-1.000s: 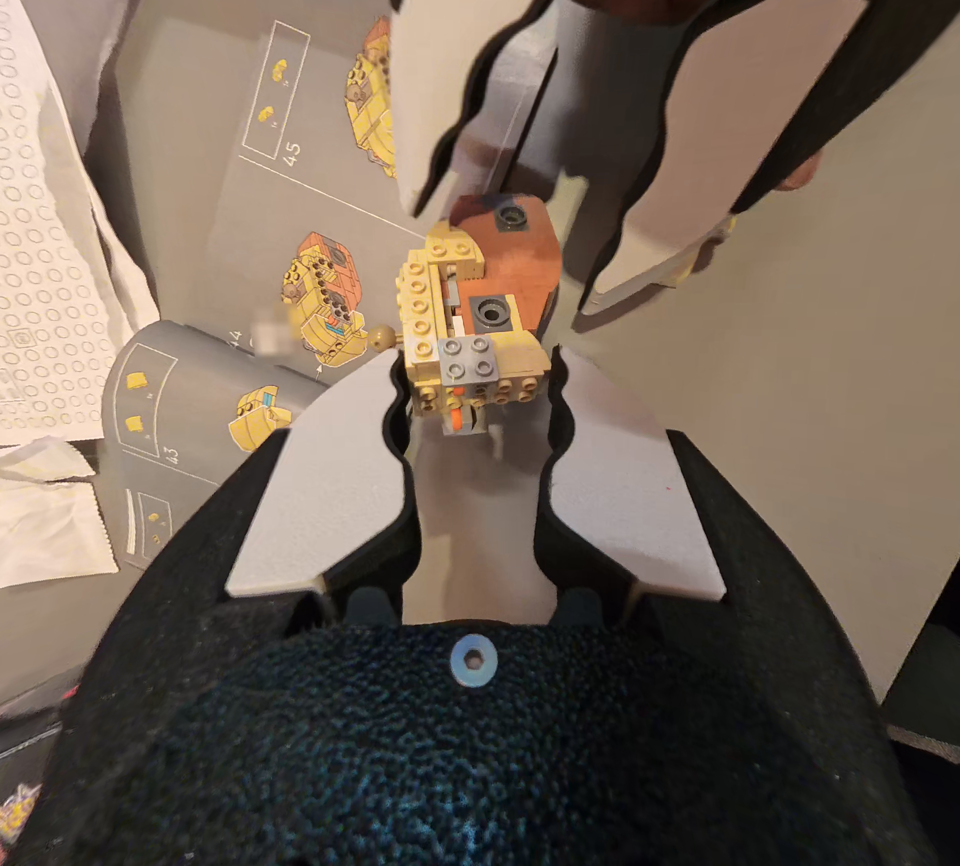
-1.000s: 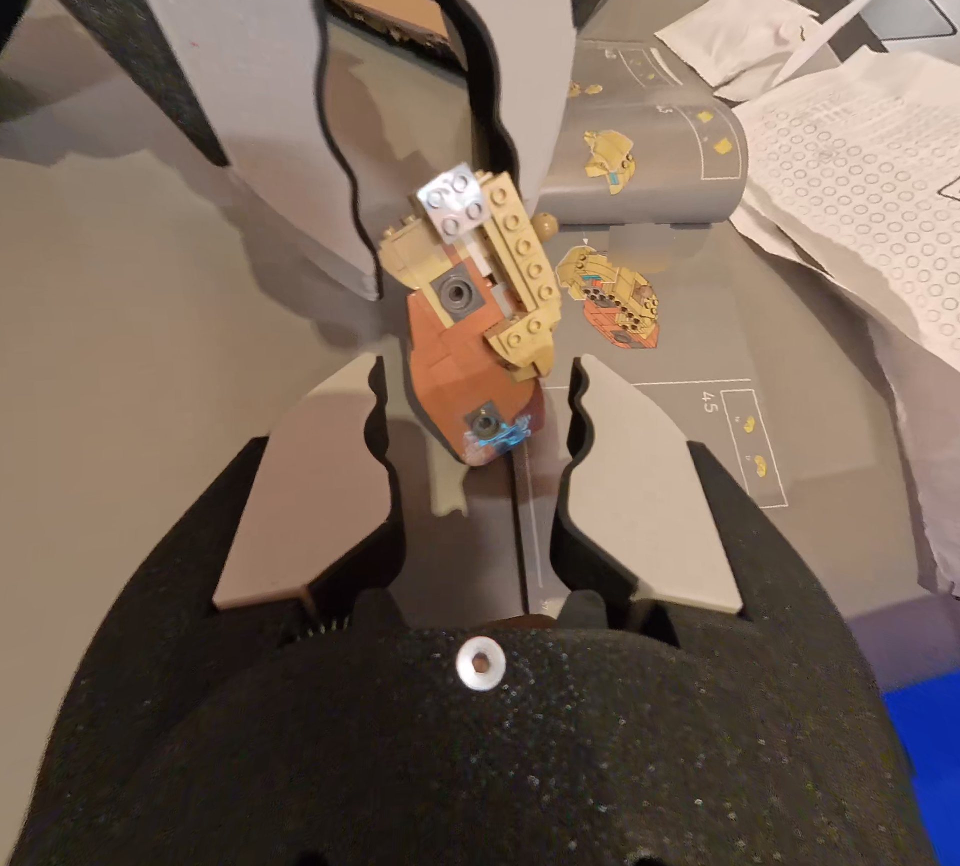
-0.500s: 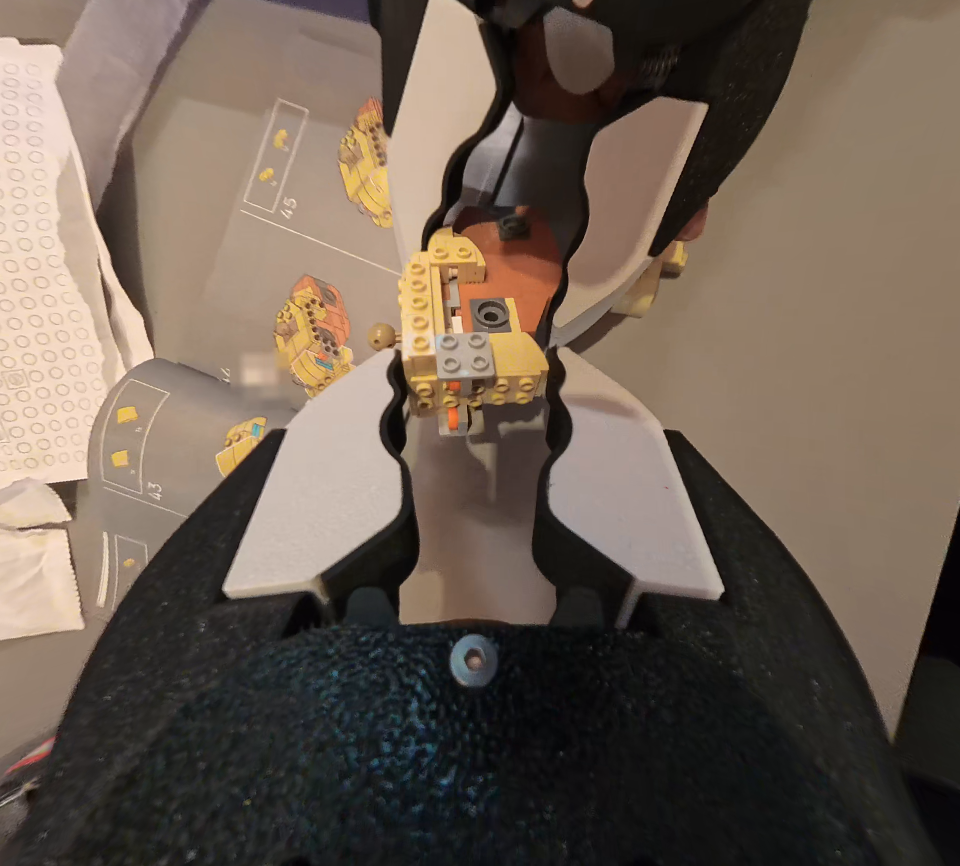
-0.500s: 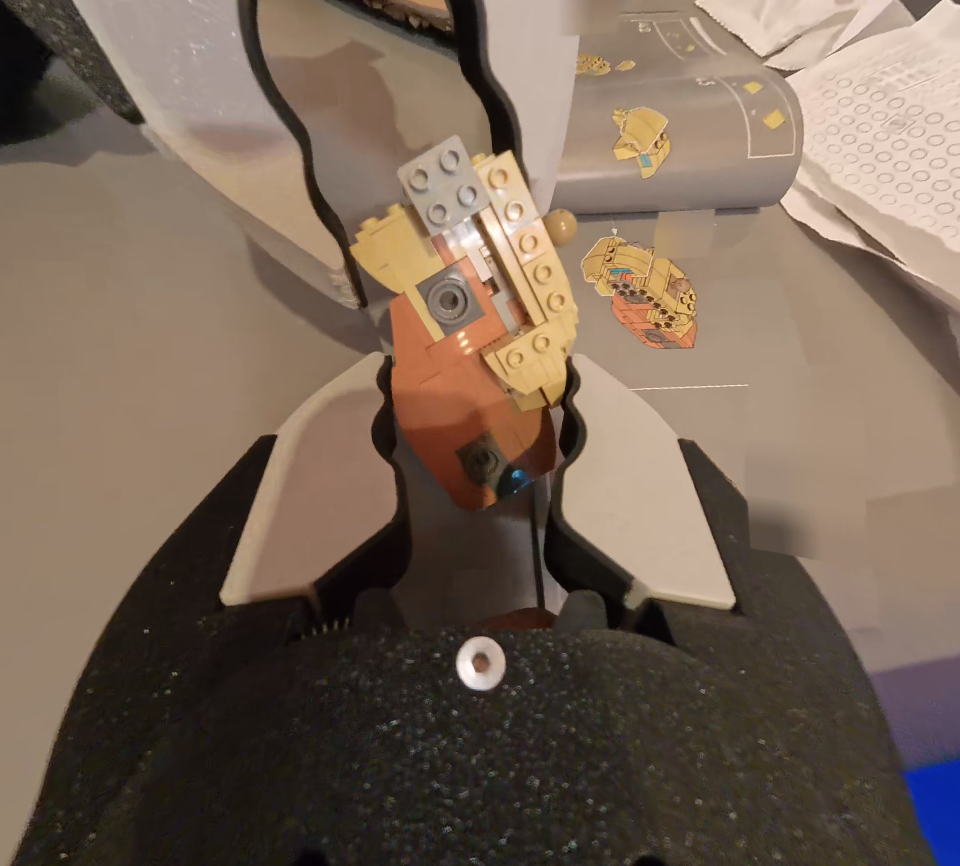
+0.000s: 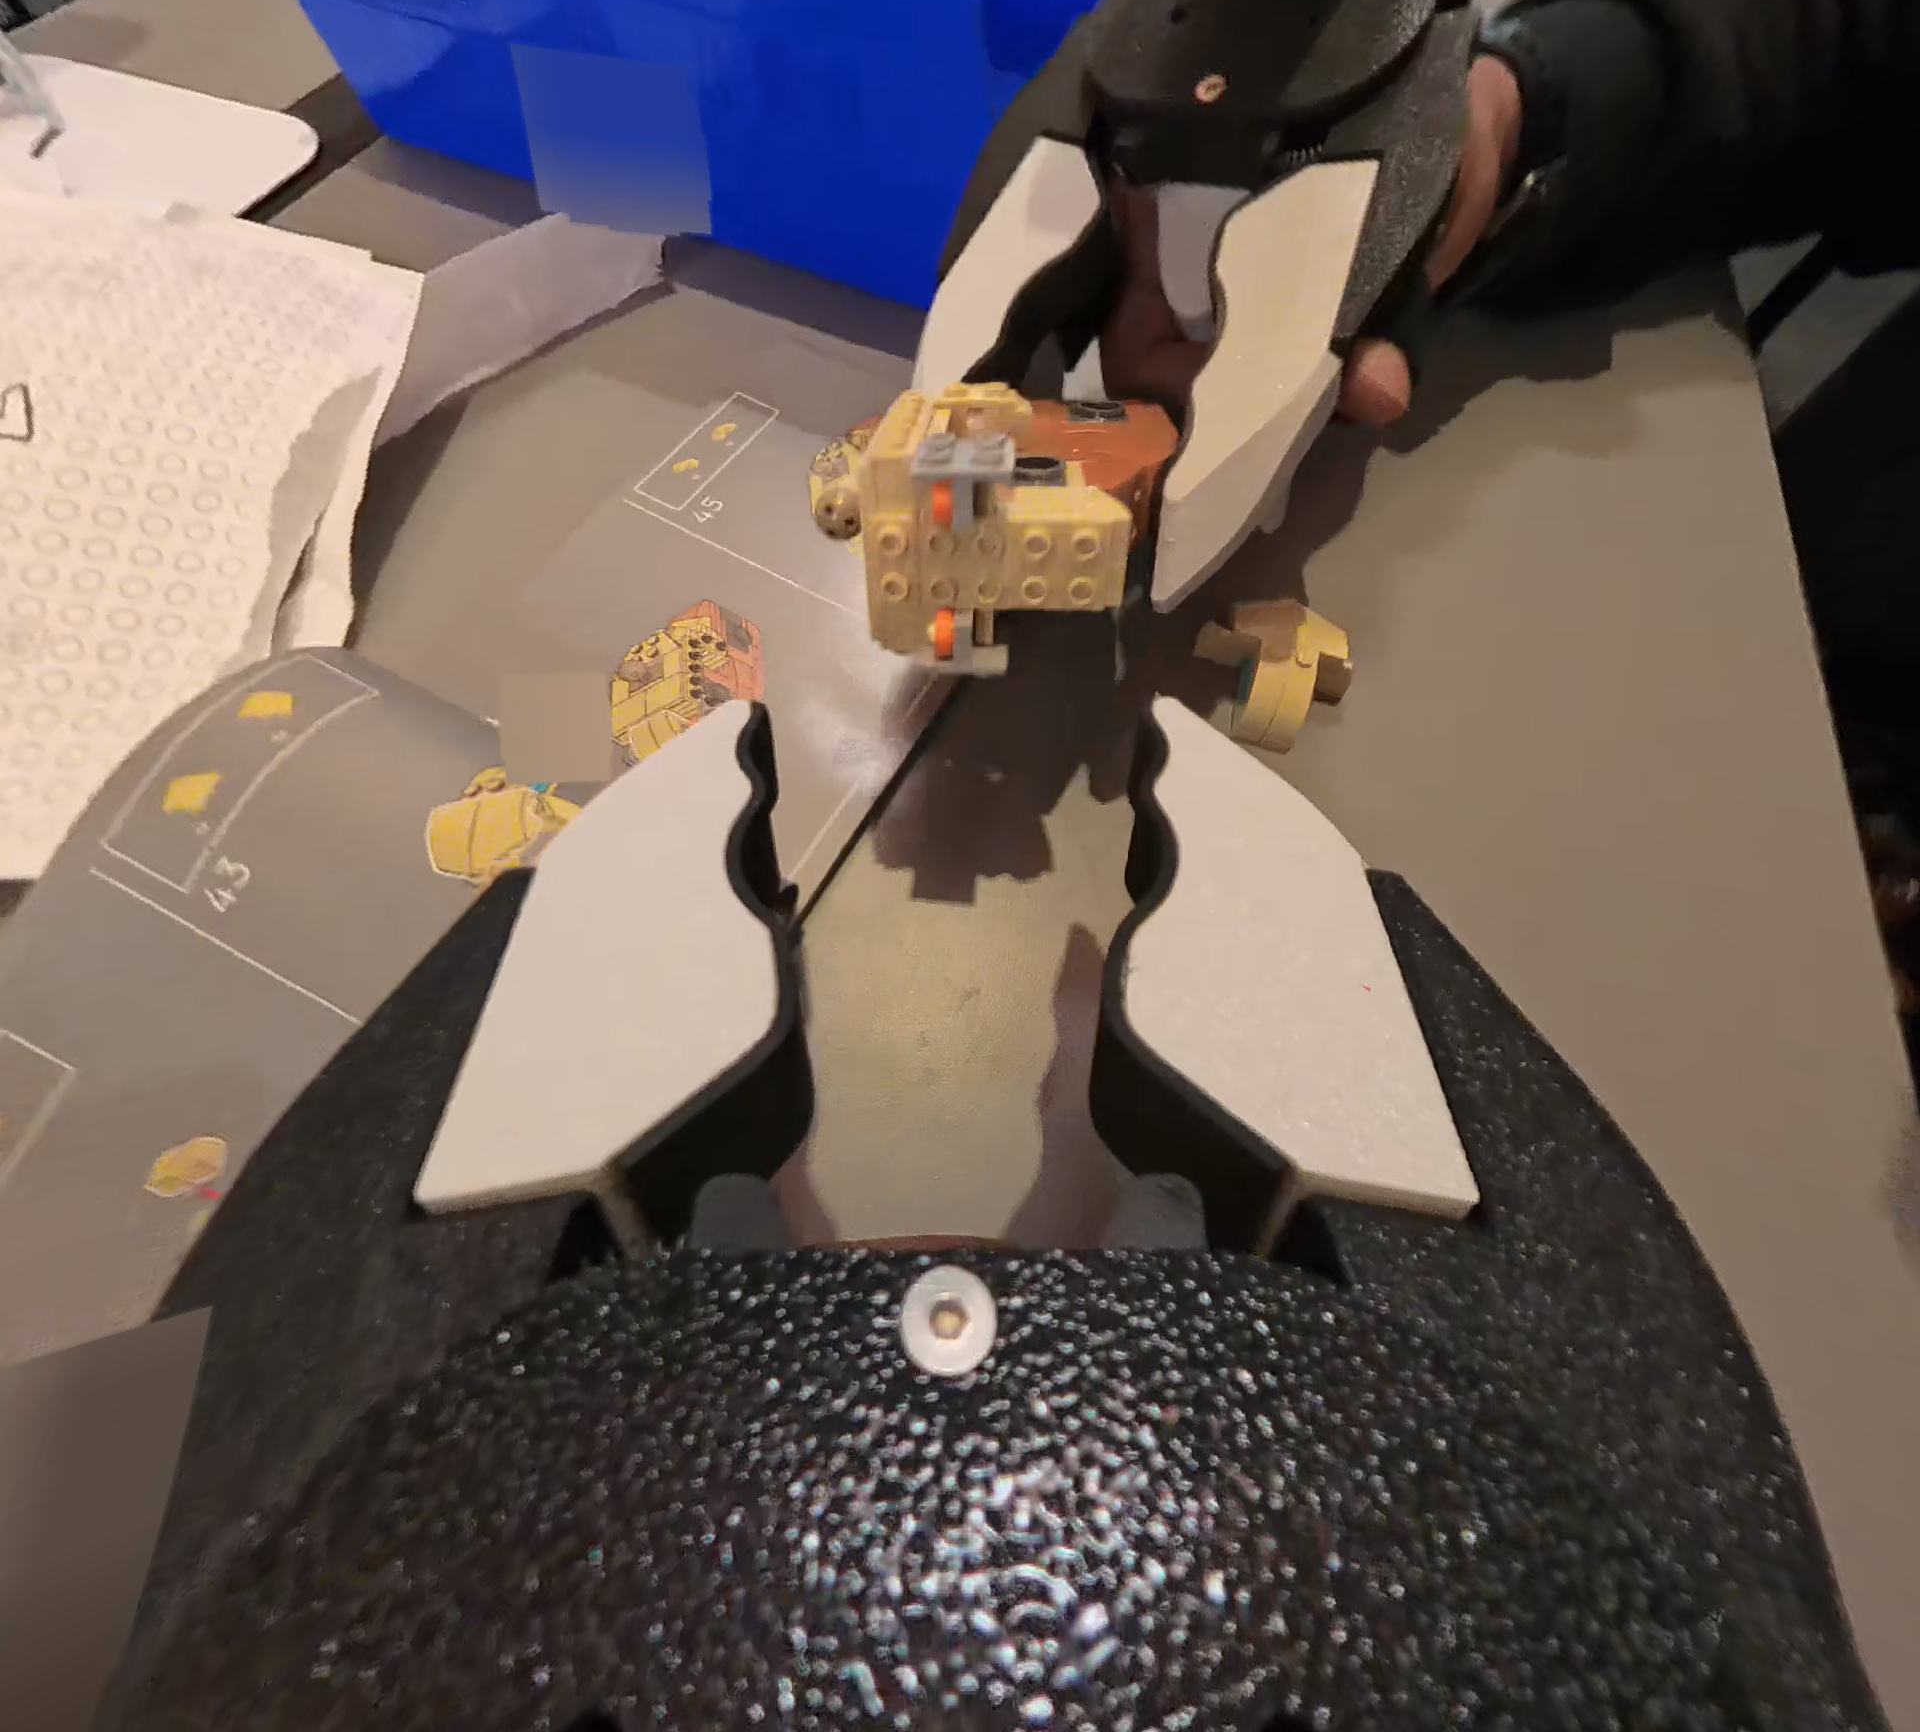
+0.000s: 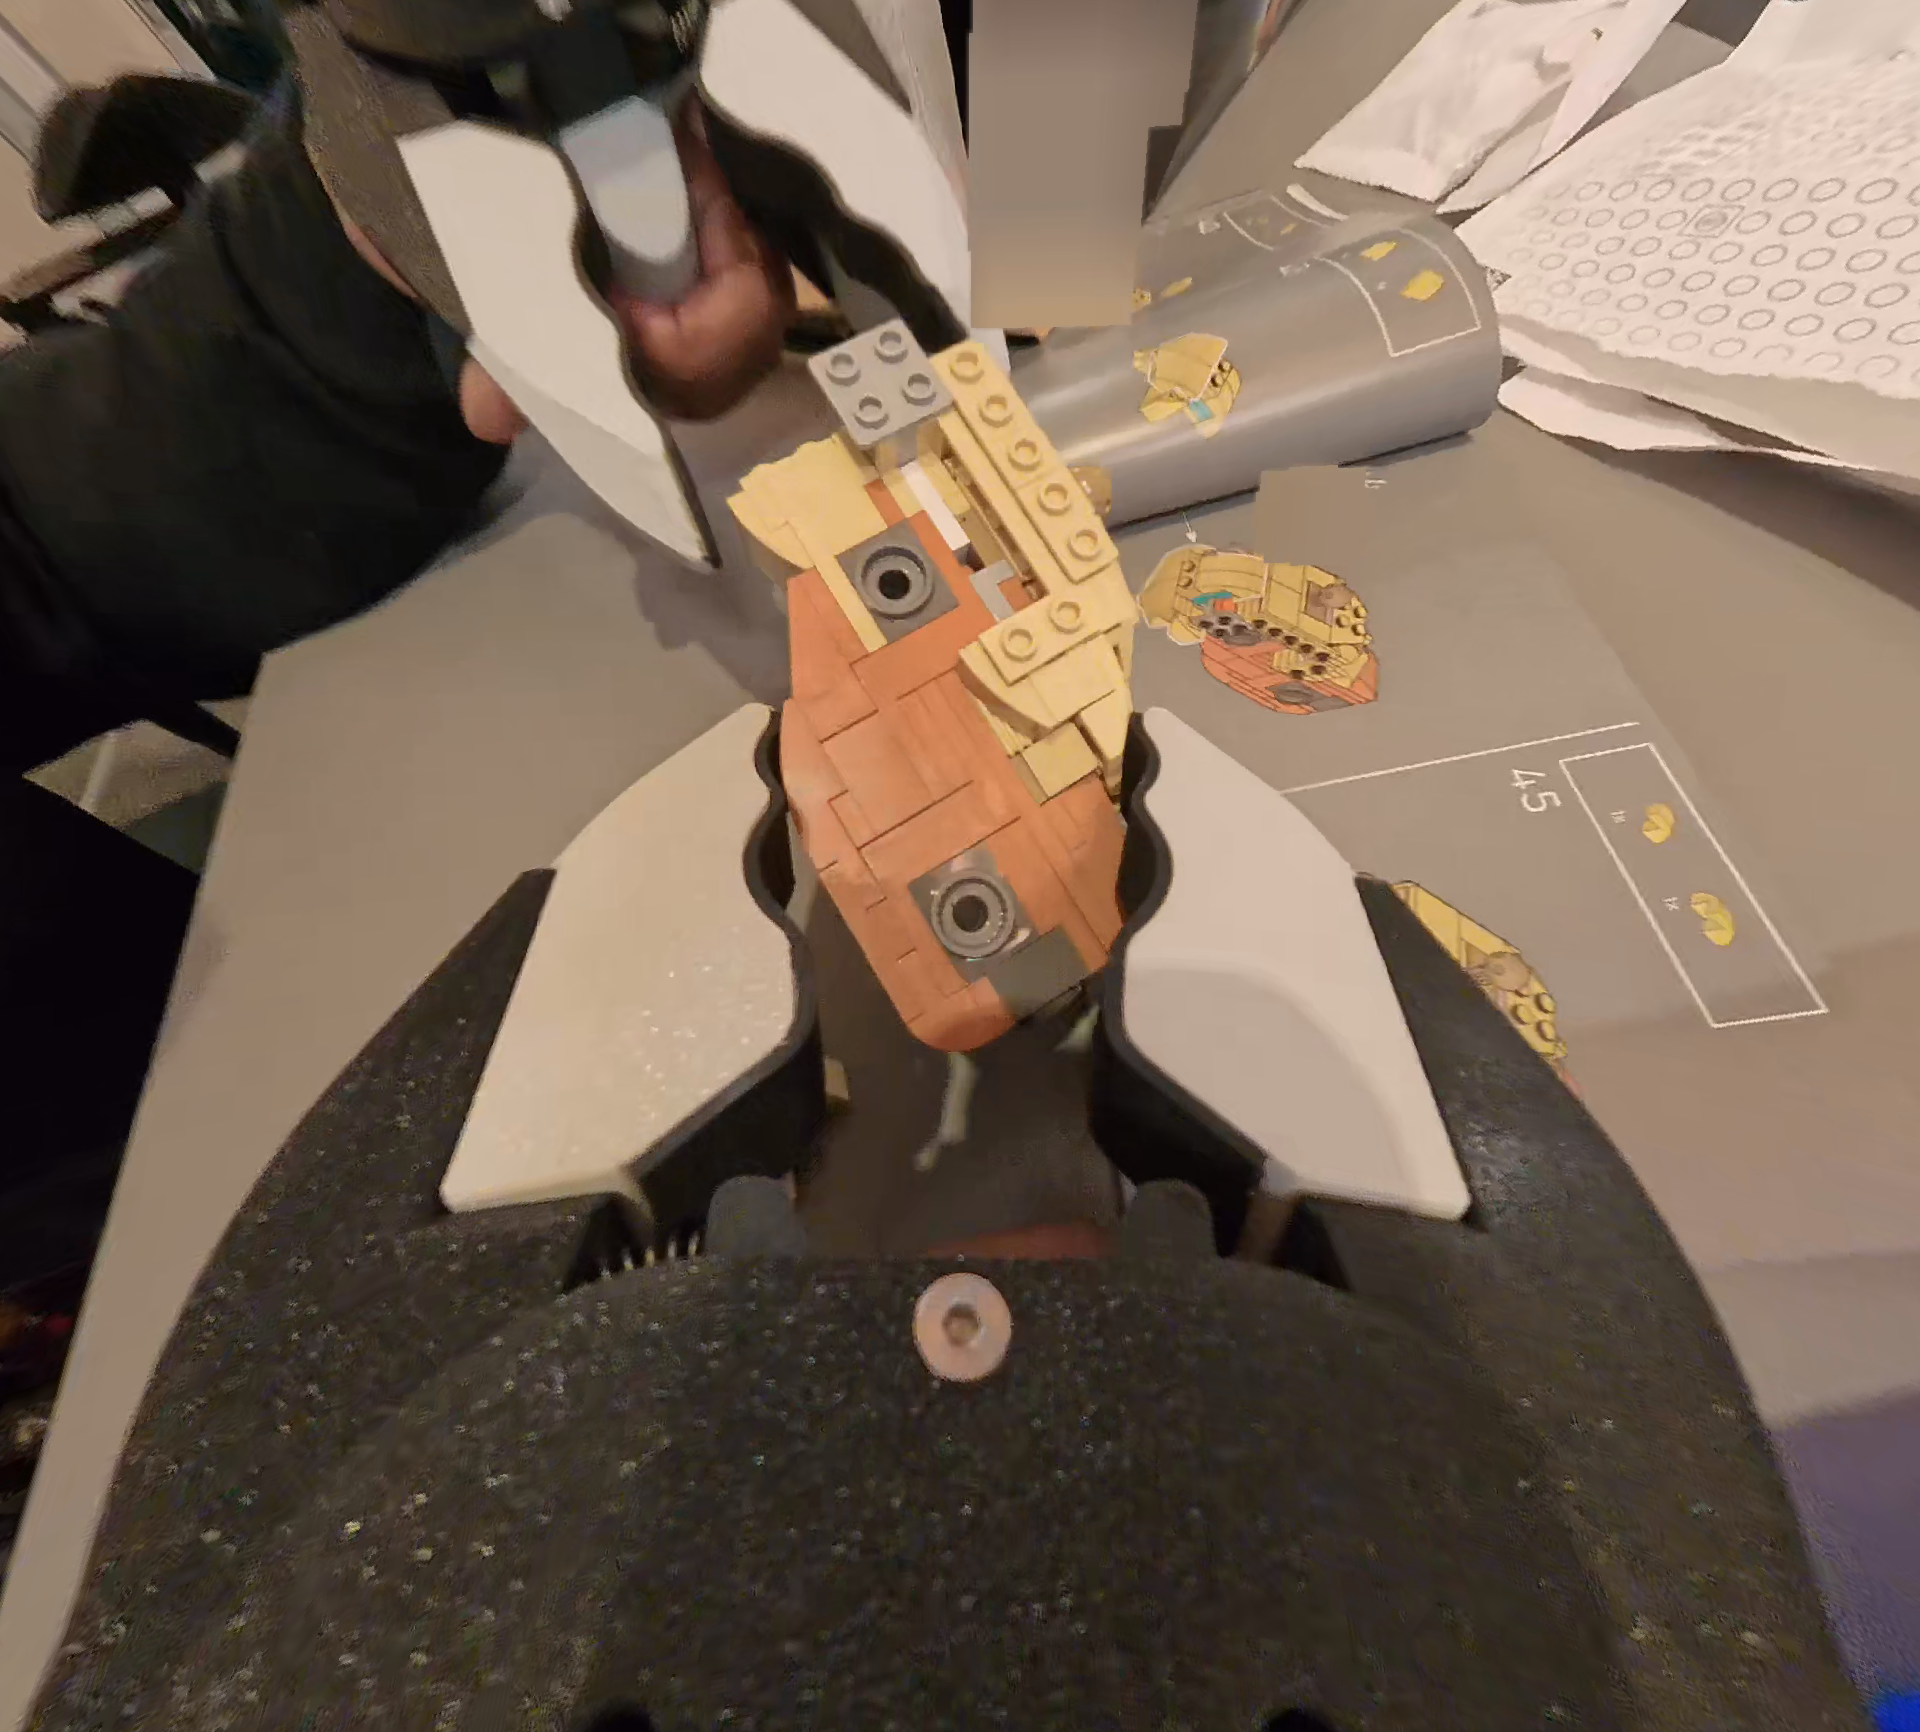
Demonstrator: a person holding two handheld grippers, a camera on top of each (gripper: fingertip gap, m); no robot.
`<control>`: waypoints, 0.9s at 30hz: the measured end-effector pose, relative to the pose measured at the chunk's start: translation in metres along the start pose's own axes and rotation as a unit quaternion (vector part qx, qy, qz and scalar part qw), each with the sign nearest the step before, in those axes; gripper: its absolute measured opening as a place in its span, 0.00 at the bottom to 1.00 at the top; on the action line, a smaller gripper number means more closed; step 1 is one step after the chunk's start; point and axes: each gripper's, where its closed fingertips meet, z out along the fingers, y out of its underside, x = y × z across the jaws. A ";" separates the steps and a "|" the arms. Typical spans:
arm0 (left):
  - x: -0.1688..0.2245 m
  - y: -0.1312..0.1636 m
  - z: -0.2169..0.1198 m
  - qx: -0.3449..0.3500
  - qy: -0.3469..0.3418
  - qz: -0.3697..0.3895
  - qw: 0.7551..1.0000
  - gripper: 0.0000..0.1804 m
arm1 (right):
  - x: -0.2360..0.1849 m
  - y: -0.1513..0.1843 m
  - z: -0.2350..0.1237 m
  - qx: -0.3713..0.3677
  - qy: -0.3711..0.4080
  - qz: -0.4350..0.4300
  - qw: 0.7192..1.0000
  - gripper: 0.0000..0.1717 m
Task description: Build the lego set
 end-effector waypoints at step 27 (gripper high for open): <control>0.027 -0.042 0.013 0.210 0.065 -0.119 0.968 0.29 | -0.022 -0.011 -0.006 0.088 -0.044 0.051 0.994 0.36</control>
